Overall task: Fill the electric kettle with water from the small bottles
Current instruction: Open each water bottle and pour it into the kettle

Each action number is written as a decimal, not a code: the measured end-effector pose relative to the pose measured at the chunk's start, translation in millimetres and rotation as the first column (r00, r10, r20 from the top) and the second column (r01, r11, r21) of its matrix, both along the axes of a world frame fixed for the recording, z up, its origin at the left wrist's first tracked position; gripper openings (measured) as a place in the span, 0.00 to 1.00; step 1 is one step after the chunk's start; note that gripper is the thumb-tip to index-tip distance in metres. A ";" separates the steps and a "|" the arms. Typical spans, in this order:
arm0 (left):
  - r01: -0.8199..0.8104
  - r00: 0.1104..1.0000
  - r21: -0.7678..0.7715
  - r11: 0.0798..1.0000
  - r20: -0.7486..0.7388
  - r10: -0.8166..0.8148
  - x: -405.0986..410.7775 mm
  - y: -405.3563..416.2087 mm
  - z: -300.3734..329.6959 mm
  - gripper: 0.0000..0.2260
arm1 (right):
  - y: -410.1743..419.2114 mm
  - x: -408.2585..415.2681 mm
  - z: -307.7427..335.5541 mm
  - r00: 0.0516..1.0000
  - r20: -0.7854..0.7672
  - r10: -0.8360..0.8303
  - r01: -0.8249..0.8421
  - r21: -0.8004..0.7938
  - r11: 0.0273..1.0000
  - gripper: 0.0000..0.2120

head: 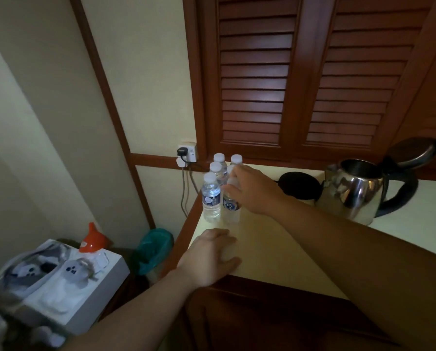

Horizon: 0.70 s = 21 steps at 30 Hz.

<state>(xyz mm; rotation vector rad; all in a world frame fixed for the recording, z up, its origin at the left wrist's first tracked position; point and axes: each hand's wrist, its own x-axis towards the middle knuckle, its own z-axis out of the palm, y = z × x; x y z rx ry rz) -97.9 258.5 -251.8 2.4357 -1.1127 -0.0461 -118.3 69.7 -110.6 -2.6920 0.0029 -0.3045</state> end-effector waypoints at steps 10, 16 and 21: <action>-0.200 0.948 -0.303 0.932 -0.299 0.106 -12.1 -88.5 26.0 0.39 | -63.7 -63.2 7.9 0.989 -0.030 -0.143 0.144 0.050 0.988 0.18; -0.066 0.920 -0.353 0.933 -0.383 -0.079 -26.9 -155.0 33.9 0.31 | -108.3 -103.4 17.0 0.992 -0.067 -0.106 0.107 0.025 0.994 0.16; -0.020 0.915 -0.372 0.928 -0.381 -0.133 -42.0 -183.1 34.0 0.29 | -131.9 -114.5 22.8 0.979 -0.068 -0.192 0.190 -0.030 0.981 0.23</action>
